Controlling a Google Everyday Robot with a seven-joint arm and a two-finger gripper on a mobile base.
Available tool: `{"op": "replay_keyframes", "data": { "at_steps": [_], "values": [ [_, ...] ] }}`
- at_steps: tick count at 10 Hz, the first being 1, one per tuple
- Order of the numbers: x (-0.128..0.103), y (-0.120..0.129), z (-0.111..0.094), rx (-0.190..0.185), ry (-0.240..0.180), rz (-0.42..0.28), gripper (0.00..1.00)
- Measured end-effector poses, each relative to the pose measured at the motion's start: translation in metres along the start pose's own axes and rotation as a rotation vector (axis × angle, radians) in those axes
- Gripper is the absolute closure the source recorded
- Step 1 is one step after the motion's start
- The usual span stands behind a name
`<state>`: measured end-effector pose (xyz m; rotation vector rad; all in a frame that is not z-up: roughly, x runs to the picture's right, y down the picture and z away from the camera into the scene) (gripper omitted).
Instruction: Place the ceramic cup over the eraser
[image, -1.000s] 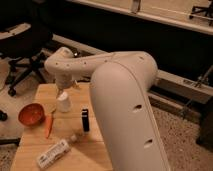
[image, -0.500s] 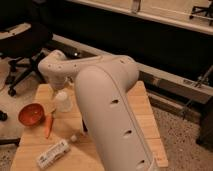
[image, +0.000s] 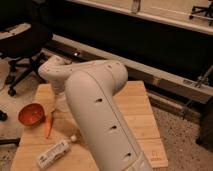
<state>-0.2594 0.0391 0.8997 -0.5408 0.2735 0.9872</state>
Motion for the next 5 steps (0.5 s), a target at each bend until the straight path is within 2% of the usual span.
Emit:
{"op": "replay_keyframes", "data": {
  "at_steps": [1,2,3,4,5],
  "values": [
    [0.002,-0.003,0.009,0.004,0.021,0.012,0.5],
    [0.004,-0.005,0.01,0.001,0.031,0.02,0.58],
    [0.009,-0.009,0.008,-0.004,0.046,0.034,0.7],
    [0.013,-0.017,-0.003,-0.001,0.042,0.046,0.8],
    [0.021,-0.029,-0.022,0.002,0.031,0.067,0.9]
  ]
}}
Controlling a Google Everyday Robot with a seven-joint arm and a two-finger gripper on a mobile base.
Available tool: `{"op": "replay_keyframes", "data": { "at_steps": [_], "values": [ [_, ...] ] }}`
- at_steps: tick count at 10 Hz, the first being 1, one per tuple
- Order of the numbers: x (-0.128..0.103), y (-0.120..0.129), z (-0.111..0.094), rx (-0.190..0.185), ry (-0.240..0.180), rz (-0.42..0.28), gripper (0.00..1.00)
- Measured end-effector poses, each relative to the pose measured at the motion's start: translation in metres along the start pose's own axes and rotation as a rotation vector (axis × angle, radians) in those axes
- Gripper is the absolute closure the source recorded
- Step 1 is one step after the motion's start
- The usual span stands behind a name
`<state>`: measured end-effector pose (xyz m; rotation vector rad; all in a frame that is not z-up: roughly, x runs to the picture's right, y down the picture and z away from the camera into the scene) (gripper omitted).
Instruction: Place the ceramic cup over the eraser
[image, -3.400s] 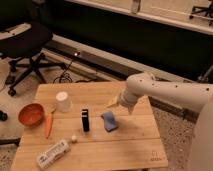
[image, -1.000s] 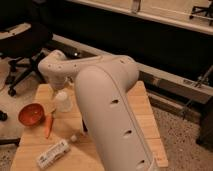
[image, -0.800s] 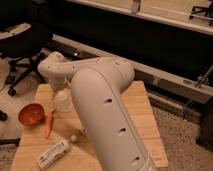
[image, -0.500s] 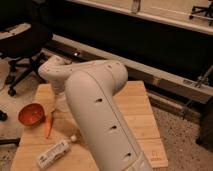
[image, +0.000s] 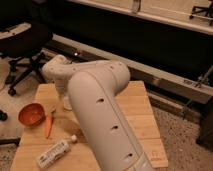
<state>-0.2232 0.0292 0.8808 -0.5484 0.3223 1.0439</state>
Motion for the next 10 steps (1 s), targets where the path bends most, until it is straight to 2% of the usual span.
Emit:
{"op": "replay_keyframes", "data": {
  "at_steps": [1,2,3,6,8,10],
  "values": [
    [0.008,-0.014,-0.021,0.004,-0.025,0.02,0.97],
    [0.024,-0.038,-0.053,0.011,-0.064,0.051,1.0],
    [0.048,-0.065,-0.09,0.012,-0.111,0.091,1.0],
    [0.12,-0.12,-0.157,-0.014,-0.203,0.216,1.0],
    [0.152,-0.141,-0.177,-0.039,-0.251,0.271,1.0],
    [0.174,-0.137,-0.187,-0.055,-0.265,0.249,1.0]
  ]
}}
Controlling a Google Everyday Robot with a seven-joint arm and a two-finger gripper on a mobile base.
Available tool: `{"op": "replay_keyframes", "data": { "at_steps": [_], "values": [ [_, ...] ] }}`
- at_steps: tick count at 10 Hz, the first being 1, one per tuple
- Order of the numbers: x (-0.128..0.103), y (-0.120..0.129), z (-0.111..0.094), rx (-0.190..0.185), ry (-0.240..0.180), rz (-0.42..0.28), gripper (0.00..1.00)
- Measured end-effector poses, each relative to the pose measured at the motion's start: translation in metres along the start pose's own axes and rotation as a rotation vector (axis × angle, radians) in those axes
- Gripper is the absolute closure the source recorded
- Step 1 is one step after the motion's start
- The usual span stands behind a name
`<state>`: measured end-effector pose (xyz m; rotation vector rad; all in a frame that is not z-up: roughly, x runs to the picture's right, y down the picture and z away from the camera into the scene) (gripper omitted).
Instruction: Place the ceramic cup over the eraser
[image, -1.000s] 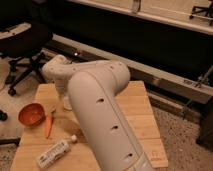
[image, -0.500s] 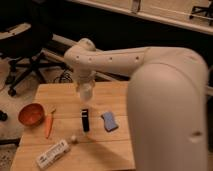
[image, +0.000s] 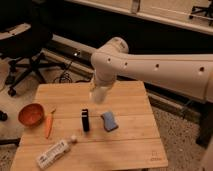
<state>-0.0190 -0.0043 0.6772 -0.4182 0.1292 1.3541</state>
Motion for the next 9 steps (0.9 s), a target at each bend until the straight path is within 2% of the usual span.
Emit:
{"op": "replay_keyframes", "data": {
  "at_steps": [2,5,6,9],
  "values": [
    [0.024,0.01,-0.008,-0.007,0.014,-0.06,1.0],
    [0.054,0.031,-0.011,0.016,0.043,-0.172,1.0],
    [0.072,0.049,-0.006,0.03,0.066,-0.25,1.0],
    [0.071,0.07,-0.001,0.023,0.069,-0.302,1.0]
  ]
}}
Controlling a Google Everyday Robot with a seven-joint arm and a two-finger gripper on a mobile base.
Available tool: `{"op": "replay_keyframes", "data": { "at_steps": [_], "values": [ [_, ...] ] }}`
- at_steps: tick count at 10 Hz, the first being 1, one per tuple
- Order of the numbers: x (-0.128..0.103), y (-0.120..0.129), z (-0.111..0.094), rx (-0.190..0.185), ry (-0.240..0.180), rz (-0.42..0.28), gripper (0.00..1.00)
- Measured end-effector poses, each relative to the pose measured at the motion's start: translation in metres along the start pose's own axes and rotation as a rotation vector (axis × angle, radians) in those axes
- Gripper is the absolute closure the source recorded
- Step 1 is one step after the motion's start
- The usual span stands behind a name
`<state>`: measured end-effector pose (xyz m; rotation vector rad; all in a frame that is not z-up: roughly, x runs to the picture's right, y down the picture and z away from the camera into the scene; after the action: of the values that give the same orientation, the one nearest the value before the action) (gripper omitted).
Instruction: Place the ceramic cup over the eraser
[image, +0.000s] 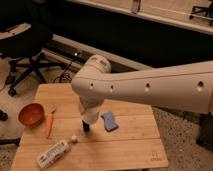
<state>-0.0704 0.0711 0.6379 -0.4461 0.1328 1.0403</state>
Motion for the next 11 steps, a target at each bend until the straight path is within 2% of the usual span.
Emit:
{"op": "replay_keyframes", "data": {
  "at_steps": [3,5,7,9,11],
  "values": [
    [-0.022,0.003,0.004,-0.006,-0.022,-0.001,1.0],
    [-0.033,-0.002,0.01,0.001,-0.017,0.006,1.0],
    [-0.039,0.006,0.019,0.001,0.011,-0.015,1.0],
    [-0.034,0.009,0.028,0.009,0.063,-0.034,1.0],
    [-0.031,0.008,0.037,0.016,0.097,-0.036,1.0]
  ]
}}
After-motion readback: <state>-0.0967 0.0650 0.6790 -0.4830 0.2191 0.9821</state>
